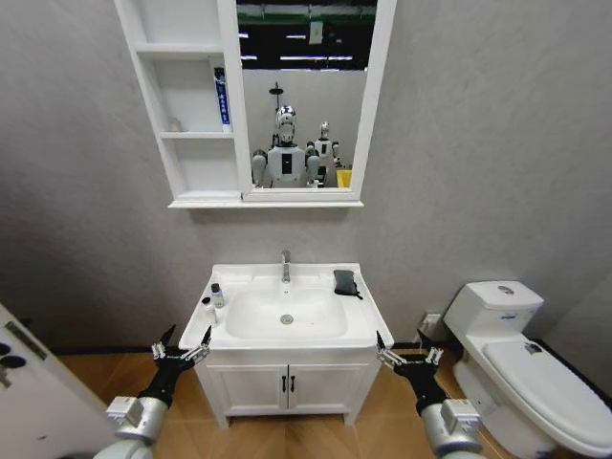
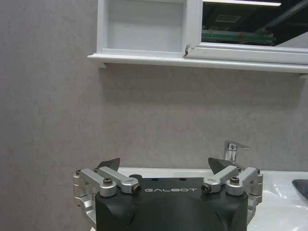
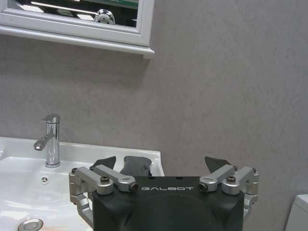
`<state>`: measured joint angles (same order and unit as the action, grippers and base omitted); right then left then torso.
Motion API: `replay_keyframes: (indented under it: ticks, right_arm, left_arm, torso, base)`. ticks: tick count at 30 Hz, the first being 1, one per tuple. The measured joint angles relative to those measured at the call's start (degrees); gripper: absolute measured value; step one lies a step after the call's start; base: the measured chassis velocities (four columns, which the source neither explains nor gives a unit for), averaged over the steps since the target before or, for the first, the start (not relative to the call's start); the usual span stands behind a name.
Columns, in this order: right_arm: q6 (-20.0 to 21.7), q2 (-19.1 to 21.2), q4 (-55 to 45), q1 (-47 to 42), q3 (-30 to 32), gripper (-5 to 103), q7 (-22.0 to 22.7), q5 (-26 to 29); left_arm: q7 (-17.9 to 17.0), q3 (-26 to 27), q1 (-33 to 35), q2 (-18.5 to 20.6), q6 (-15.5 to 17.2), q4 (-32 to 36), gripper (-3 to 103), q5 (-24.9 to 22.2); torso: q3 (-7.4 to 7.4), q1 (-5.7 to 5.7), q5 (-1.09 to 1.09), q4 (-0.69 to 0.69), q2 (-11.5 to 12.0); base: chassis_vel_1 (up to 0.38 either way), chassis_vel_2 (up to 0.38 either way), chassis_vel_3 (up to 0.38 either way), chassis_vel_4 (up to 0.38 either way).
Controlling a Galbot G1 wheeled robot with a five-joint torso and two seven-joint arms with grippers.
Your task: Move facial cleanser and shampoo from washbasin to cabinet, then wipe washbasin with towel.
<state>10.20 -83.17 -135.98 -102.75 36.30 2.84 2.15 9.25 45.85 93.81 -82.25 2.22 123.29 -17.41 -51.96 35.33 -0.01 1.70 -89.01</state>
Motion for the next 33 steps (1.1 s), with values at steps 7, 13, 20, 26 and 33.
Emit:
replay_keyframes:
  ticks: [7, 13, 20, 26, 33]
  right_arm:
    - [0.15, -0.08, 0.43, 0.44, 0.16, 100, 0.79, -0.01]
    - [0.09, -0.14, 1.09, 0.38, 1.26, 100, 1.82, 0.34]
    - [0.07, 1.51, 2.04, 1.53, 1.24, 100, 2.11, 0.97]
    - [-0.07, 2.35, 3.26, 2.12, 1.52, 100, 2.2, 1.79]
    - [-0.26, 2.95, 4.54, 2.23, 2.03, 100, 2.39, 2.31]
  left_arm:
    - [-0.67, -0.73, -2.35, 0.17, 0.62, -4.08, 100, 0.8]
    - [-1.06, -2.2, -6.36, 0.8, 0.73, -10.13, 100, 1.25]
    - [-2.34, -2.89, -11.11, 0.8, 0.48, -18.32, 100, 1.24]
    - [-3.19, -3.52, -17.49, 1.96, 1.03, -25.86, 100, 1.37]
    - [-4.18, -6.29, -24.74, 4.81, 3.09, -31.42, 100, 0.14]
  torso:
    - [0.04, -0.14, 0.01, -0.05, -0.06]
    - [0.02, -0.08, 0.02, -0.03, -0.04]
    - [0.01, -0.04, 0.02, -0.06, -0.02]
    - [0.01, -0.05, 0.0, -0.03, -0.03]
    - [0.01, -0.05, 0.01, -0.01, -0.02]
  base:
    - [0.05, -0.025, -0.026, 0.037]
    - [0.028, -0.02, -0.017, 0.02]
    - [0.0, 0.0, 0.0, 0.0]
    - [0.0, 0.0, 0.0, 0.0]
    - [0.0, 0.0, 0.0, 0.0]
